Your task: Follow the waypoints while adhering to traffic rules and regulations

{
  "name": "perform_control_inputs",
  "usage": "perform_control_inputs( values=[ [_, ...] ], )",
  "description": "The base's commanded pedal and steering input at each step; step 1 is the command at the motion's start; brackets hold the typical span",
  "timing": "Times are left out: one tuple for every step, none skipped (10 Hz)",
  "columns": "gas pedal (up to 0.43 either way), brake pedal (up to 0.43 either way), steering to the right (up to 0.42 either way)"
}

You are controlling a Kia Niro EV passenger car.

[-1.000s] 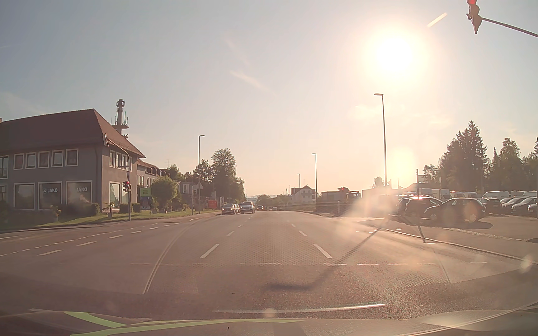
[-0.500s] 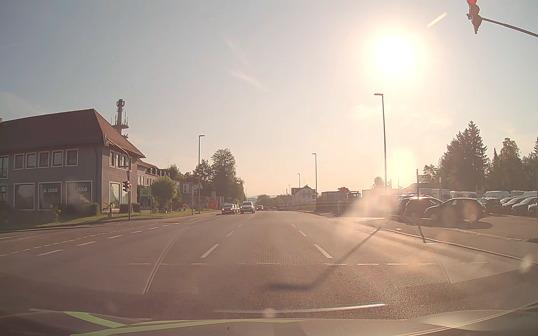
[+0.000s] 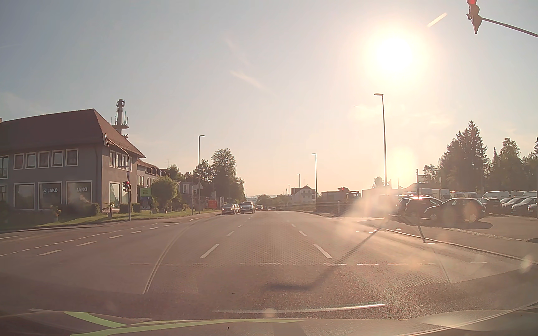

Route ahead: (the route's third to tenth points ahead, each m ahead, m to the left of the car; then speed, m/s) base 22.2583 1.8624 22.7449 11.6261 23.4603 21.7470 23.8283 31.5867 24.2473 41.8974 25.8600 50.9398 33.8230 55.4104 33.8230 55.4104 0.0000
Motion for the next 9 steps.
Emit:
perform_control_inputs(
  values=[
    [0.000, 0.323, 0.000],
    [0.000, 0.317, 0.000],
    [0.000, 0.323, 0.000],
    [0.000, 0.323, 0.000],
    [0.000, 0.323, 0.000],
    [0.000, 0.323, 0.000],
    [0.000, 0.323, 0.000],
    [0.000, 0.317, 0.000],
    [0.000, 0.323, 0.000]
  ],
)
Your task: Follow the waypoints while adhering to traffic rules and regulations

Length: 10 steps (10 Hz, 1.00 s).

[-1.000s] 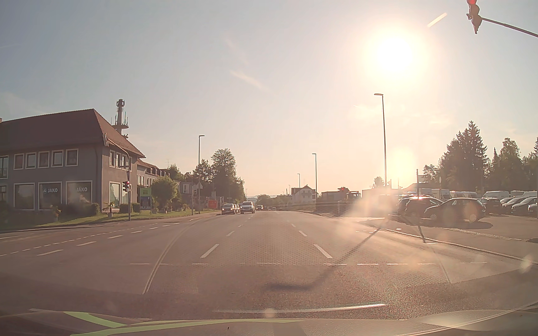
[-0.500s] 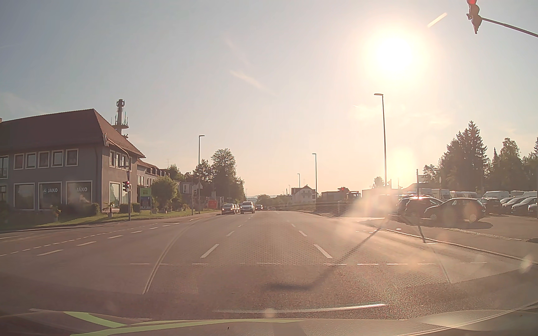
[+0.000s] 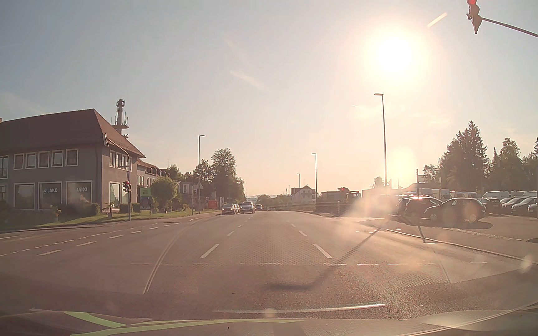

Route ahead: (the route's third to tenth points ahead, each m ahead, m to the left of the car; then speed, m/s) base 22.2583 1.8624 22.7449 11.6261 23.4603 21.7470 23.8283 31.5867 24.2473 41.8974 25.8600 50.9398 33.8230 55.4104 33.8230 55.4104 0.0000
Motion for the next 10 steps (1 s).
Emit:
perform_control_inputs(
  values=[
    [0.000, 0.323, 0.000],
    [0.000, 0.323, 0.000],
    [0.000, 0.323, 0.000],
    [0.000, 0.323, 0.000],
    [0.000, 0.323, 0.000],
    [0.000, 0.323, 0.000],
    [0.000, 0.323, 0.000],
    [0.000, 0.323, 0.000],
    [0.000, 0.323, 0.000],
    [0.000, 0.323, 0.000]
  ],
)
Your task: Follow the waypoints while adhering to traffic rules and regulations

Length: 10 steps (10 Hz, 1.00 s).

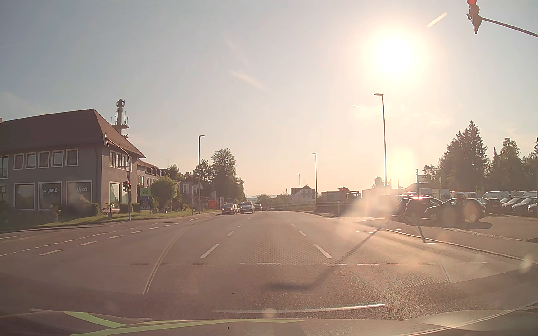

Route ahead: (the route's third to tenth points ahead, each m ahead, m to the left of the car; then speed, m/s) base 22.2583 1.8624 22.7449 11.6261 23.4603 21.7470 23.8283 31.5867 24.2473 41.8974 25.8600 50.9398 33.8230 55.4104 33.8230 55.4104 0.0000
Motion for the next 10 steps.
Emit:
perform_control_inputs(
  values=[
    [0.000, 0.323, 0.000],
    [0.000, 0.323, 0.000],
    [0.000, 0.323, 0.000],
    [0.000, 0.323, 0.000],
    [0.000, 0.323, 0.000],
    [0.000, 0.323, 0.000],
    [0.000, 0.323, 0.000],
    [0.000, 0.323, 0.000],
    [0.000, 0.323, 0.000],
    [0.000, 0.323, 0.000]
  ],
)
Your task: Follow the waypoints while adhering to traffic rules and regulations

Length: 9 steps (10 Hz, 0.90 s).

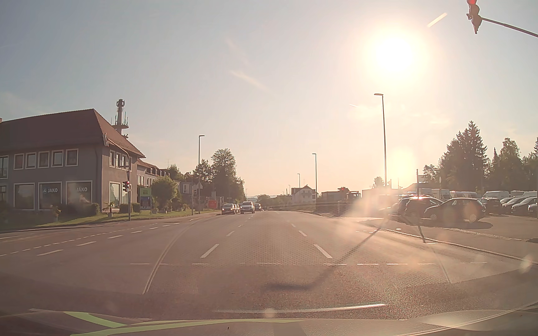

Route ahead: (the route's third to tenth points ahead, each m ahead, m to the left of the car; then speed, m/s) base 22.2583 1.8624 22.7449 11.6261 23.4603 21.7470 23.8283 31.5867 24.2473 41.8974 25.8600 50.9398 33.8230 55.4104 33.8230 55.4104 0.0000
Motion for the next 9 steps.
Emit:
perform_control_inputs(
  values=[
    [0.000, 0.323, 0.000],
    [0.000, 0.323, 0.000],
    [0.000, 0.323, 0.000],
    [0.000, 0.323, 0.000],
    [0.000, 0.329, 0.000],
    [0.000, 0.329, 0.000],
    [0.000, 0.329, 0.000],
    [0.000, 0.335, 0.000],
    [0.000, 0.341, 0.000]
  ],
)
